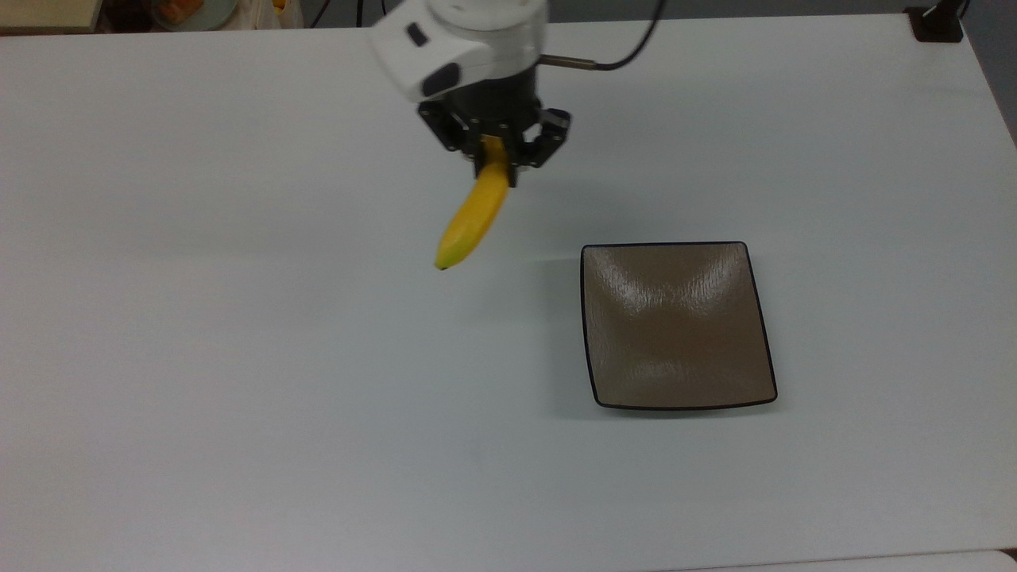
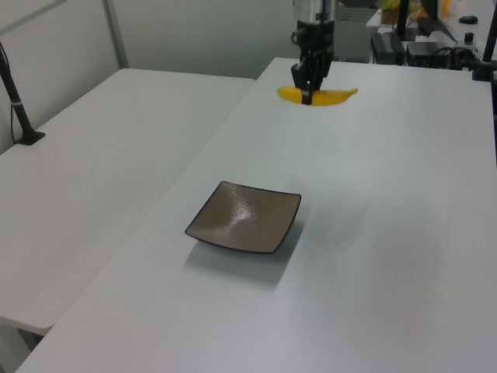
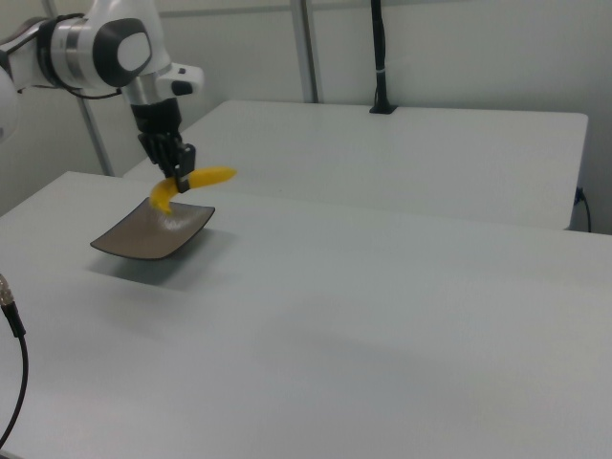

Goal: Bananas placed on a ceramic plate
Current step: 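Lift the banana and carry it over the brown square plate, then lower the banana onto the plate and open the gripper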

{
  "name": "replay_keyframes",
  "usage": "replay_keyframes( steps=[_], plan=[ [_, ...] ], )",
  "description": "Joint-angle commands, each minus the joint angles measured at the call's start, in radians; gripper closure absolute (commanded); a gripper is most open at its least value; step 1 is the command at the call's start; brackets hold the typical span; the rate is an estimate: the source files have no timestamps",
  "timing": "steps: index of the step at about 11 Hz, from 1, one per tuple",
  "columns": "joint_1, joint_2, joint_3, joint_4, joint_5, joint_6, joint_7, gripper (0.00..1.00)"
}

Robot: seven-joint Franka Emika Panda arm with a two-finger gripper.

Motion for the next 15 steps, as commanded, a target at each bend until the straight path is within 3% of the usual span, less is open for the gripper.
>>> replay_keyframes(
  steps=[1,6,13,15],
  plan=[
    [0.113,0.038,-0.013,-0.024,0.011,0.119,0.22,0.91],
    [0.205,0.172,-0.012,-0.025,0.01,0.424,0.443,0.91],
    [0.232,0.287,0.019,-0.039,0.011,0.635,0.489,0.86],
    [0.231,0.299,0.022,-0.042,0.013,0.642,0.491,0.73]
  ],
)
